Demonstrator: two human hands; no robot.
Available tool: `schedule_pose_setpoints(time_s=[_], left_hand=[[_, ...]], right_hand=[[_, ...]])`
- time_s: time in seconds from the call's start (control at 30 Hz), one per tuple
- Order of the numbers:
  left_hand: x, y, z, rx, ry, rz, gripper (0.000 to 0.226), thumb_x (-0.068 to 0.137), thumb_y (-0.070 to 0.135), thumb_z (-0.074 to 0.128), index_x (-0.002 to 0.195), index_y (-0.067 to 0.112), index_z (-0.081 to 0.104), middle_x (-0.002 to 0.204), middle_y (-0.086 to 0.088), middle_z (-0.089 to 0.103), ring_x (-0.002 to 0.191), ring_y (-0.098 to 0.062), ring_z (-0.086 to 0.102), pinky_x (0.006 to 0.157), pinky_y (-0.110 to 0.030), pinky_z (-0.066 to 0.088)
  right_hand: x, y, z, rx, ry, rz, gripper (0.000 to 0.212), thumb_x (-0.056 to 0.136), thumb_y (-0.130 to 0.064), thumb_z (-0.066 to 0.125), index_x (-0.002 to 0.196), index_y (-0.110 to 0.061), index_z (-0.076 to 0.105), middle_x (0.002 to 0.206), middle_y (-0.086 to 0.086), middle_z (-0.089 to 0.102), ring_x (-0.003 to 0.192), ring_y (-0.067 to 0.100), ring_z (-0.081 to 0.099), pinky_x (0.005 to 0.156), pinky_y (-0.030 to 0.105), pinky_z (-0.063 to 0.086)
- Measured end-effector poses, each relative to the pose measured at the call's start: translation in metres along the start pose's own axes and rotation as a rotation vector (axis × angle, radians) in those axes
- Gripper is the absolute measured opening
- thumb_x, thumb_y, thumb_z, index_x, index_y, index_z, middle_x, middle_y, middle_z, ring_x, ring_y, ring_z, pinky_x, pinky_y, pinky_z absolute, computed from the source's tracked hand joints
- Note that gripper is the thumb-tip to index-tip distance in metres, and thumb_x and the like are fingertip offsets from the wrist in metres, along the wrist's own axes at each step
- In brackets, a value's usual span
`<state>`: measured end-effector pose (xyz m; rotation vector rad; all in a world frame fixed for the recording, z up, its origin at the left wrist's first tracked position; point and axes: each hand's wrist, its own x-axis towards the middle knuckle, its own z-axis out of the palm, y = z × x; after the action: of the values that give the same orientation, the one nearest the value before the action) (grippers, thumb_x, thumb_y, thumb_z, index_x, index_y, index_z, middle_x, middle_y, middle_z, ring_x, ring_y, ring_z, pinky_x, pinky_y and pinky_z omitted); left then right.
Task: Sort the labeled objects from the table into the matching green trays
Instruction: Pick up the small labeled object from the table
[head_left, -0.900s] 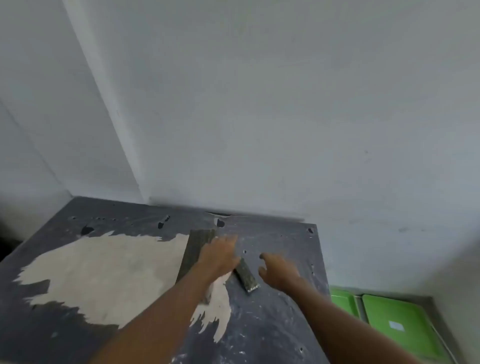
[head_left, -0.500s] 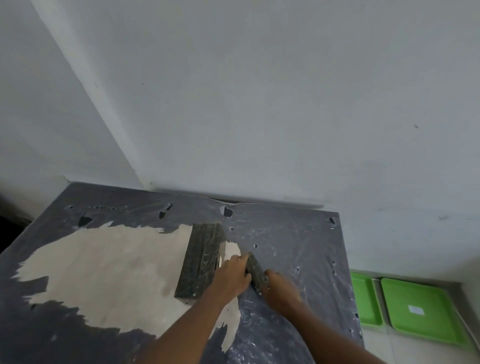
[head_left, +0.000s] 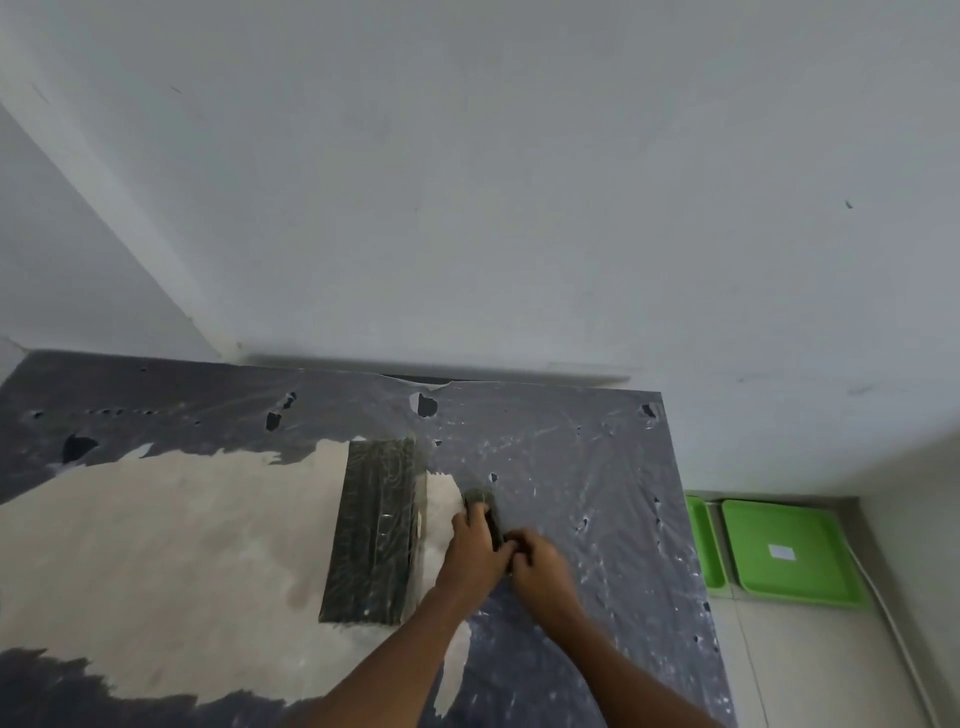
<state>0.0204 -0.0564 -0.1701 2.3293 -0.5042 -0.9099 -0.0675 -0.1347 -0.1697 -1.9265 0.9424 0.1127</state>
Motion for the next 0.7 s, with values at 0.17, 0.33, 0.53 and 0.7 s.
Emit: schedule_pose_setpoints(time_s=[0.17, 0.33, 0.53, 0.7], left_hand=[[0.000, 0.009, -0.019, -0.110, -0.050, 0.035, 0.068, 0.081, 0.028, 0.078, 0.138, 0.012, 0.046, 0.125, -0.016, 0.053, 0.108, -0.029, 0.062, 0.089, -0.035, 0.056], [-0.003, 0.030, -0.059, -0.138, -0.111, 0.120, 0.037, 0.095, 0.024, 0.058, 0.131, 0.020, 0.061, 0.093, 0.002, 0.068, 0.066, -0.007, 0.061, 0.055, -0.014, 0.049], [-0.017, 0.061, -0.111, -0.309, -0.249, 0.147, 0.031, 0.101, 0.018, 0.048, 0.129, 0.016, 0.063, 0.110, -0.017, 0.070, 0.085, -0.023, 0.069, 0.082, -0.038, 0.059], [-0.032, 0.091, -0.140, -0.319, -0.319, 0.243, 0.025, 0.100, 0.023, 0.051, 0.122, 0.016, 0.060, 0.113, -0.020, 0.068, 0.104, -0.039, 0.070, 0.091, -0.048, 0.058]], right_hand=[[-0.001, -0.009, -0.023, 0.070, 0.007, -0.074, 0.034, 0.093, -0.001, 0.043, 0.106, -0.019, 0.069, 0.091, 0.001, 0.072, 0.076, 0.017, 0.068, 0.079, 0.045, 0.058], [-0.002, -0.021, -0.071, -0.183, 0.130, -0.279, 0.038, 0.093, -0.009, 0.050, 0.130, -0.019, 0.053, 0.125, 0.007, 0.061, 0.104, 0.022, 0.062, 0.089, 0.038, 0.053], [-0.009, -0.045, -0.121, -0.602, 0.138, -0.607, 0.065, 0.092, -0.027, 0.061, 0.148, -0.026, 0.028, 0.155, 0.001, 0.034, 0.138, 0.021, 0.034, 0.109, 0.040, 0.041], [-0.021, -0.067, -0.143, -0.705, 0.203, -0.774, 0.067, 0.089, -0.032, 0.066, 0.146, -0.023, 0.033, 0.149, 0.003, 0.040, 0.136, 0.021, 0.037, 0.109, 0.039, 0.039]])
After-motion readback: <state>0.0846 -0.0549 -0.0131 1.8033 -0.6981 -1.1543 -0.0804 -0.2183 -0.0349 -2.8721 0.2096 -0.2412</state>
